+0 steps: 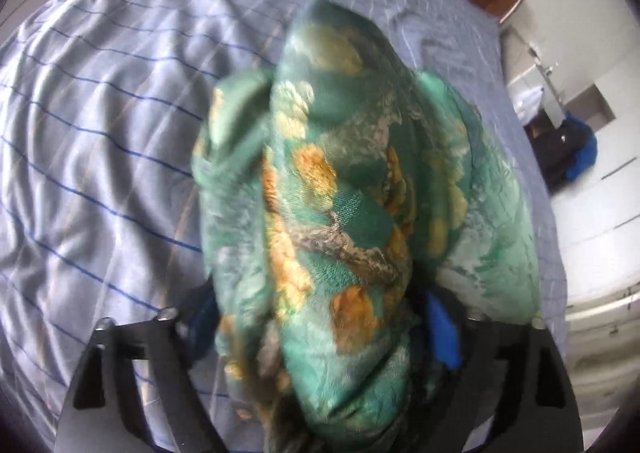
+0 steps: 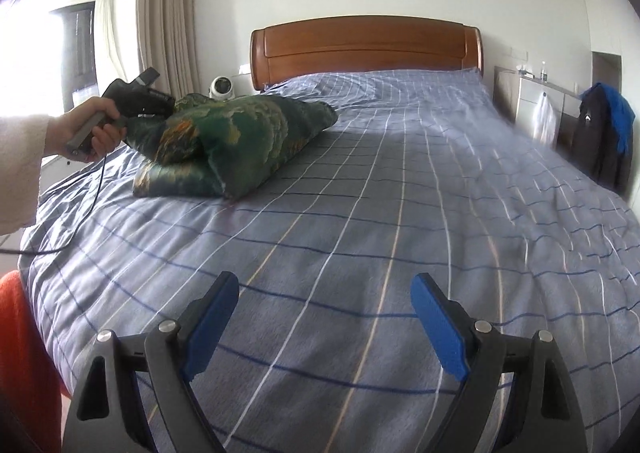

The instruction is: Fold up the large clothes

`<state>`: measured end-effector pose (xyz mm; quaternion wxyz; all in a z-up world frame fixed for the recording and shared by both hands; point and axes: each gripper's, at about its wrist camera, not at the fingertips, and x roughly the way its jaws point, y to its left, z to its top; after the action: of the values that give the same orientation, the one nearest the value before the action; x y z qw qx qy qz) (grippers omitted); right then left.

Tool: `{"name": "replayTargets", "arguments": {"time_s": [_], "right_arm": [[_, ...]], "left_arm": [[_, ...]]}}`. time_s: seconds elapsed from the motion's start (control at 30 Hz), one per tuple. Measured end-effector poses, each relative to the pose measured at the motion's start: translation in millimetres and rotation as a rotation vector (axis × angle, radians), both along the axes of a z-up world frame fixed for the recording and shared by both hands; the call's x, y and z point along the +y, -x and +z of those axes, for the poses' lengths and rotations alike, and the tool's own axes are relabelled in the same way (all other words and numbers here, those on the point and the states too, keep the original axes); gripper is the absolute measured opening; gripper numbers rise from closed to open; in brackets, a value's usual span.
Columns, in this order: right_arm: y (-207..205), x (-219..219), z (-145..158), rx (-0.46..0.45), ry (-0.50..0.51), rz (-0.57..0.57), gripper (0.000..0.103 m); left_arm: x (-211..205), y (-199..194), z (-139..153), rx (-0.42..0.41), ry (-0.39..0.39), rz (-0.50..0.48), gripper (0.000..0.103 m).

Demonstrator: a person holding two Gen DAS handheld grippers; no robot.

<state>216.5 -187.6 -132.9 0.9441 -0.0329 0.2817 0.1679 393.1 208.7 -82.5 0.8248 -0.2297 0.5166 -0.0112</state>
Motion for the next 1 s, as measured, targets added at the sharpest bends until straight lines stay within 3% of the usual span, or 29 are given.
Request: {"name": "replayTargets", "arguments": {"time_s": [0.17,0.3,0.33,0.43,0.53,0.8,0.93,1.0], "right_arm": [[2,0,-2,0.01,-0.005,0.006,0.087],[3,5,-6,0.024,-0.002,0.018,0.087],[4,7,-5,0.022,0.003,0.023,0.087],[10,13,-2,0.007,0.021,0.043,0.087],[20,15,2,-0.005,0.025,0.056,0.087],[28,12,-5,0.027,0.014,0.059,0.087],[35,17,4,-0.011,0.027,0.076,0.087],[40,19,7,-0.023,0.031,0.081,0.087]], "left_arm": [[9,13,2,0.001,-0.009,0.02,0.101],[10,11,-16,0.039,0.0,0.051,0.101],[20,12,-25,0.053,0.021,0.069,0.103],[39,14,-51,0.089,0.181,0.135,0.103],[51,23,-54,0.061,0.299,0.168,0.103],[58,44,-28,0.005,0.258,0.15,0.103],[59,56,-12,-0.041,0.254,0.168,0.101],[52,65,3,-0.086,0.209,0.176,0.102]]}}
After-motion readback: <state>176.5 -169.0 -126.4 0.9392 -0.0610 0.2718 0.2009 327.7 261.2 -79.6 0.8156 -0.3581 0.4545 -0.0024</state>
